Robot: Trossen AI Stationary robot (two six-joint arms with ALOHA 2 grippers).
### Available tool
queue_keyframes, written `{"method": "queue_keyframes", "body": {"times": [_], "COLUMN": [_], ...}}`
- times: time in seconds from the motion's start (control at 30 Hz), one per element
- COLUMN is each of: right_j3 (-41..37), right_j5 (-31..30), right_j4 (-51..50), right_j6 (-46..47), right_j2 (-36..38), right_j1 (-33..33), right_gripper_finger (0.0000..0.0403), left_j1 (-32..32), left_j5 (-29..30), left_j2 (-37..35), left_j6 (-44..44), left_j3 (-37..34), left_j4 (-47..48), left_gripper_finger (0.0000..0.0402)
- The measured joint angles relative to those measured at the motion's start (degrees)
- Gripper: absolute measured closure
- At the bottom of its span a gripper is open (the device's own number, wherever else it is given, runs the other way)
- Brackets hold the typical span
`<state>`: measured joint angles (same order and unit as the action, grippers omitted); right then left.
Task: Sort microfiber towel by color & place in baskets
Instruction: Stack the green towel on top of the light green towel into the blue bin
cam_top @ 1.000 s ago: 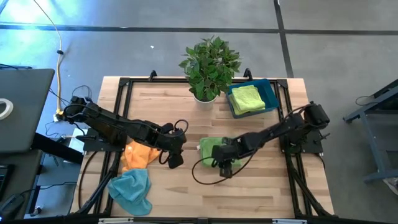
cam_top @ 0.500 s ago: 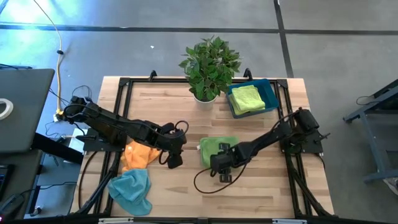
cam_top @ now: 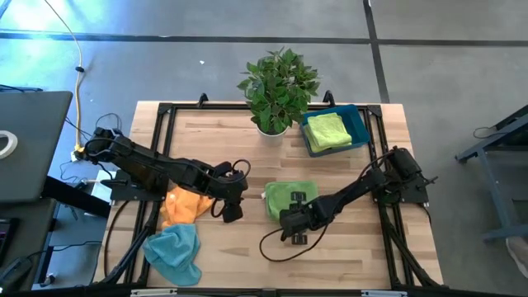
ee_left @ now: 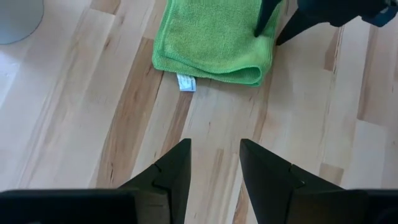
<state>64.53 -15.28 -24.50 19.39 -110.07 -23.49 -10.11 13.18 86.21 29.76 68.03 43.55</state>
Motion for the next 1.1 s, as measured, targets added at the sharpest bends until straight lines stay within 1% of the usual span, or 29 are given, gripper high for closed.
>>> {"method": "queue_keyframes", "body": {"times": [0.13, 0.37, 0.4, 0.57, 0.73, 0.93, 1.1], "right_j3": [0.0, -0.1, -0.1, -0.1, -0.4, -0.4, -0.3], "right_j5": [-0.4, -1.8, -2.2, -1.9, 1.7, 1.8, 1.3], "right_j4": [0.2, -0.6, -0.8, -2.8, -7.1, -13.0, -20.9], "right_j6": [0.0, 2.4, 2.8, 4.8, 6.4, 6.8, 7.7], "right_j2": [-0.1, -0.2, -0.2, 0.2, 3.4, 9.9, 17.8], "right_j1": [0.0, 0.2, 0.2, 0.3, 1.6, 3.6, 5.6], "right_gripper_finger": [0.0288, 0.0387, 0.0394, 0.0395, 0.0400, 0.0402, 0.0402], "left_j1": [0.0, 0.0, 0.0, 0.0, 0.0, 0.0, 0.0], "left_j5": [0.1, 0.1, 0.1, 0.1, 0.1, 0.1, 0.1], "left_j2": [0.0, 0.0, 0.0, 0.0, 0.0, 0.0, 0.0], "left_j6": [0.0, 0.3, 0.6, 1.1, 1.1, 1.1, 1.0], "left_j3": [0.0, 0.0, 0.0, 0.0, 0.0, 0.0, 0.0], "left_j4": [-0.1, -0.1, -0.1, -0.1, -0.1, -0.1, -0.1], "left_gripper_finger": [0.0275, 0.0275, 0.0275, 0.0275, 0.0275, 0.0275, 0.0275]}}
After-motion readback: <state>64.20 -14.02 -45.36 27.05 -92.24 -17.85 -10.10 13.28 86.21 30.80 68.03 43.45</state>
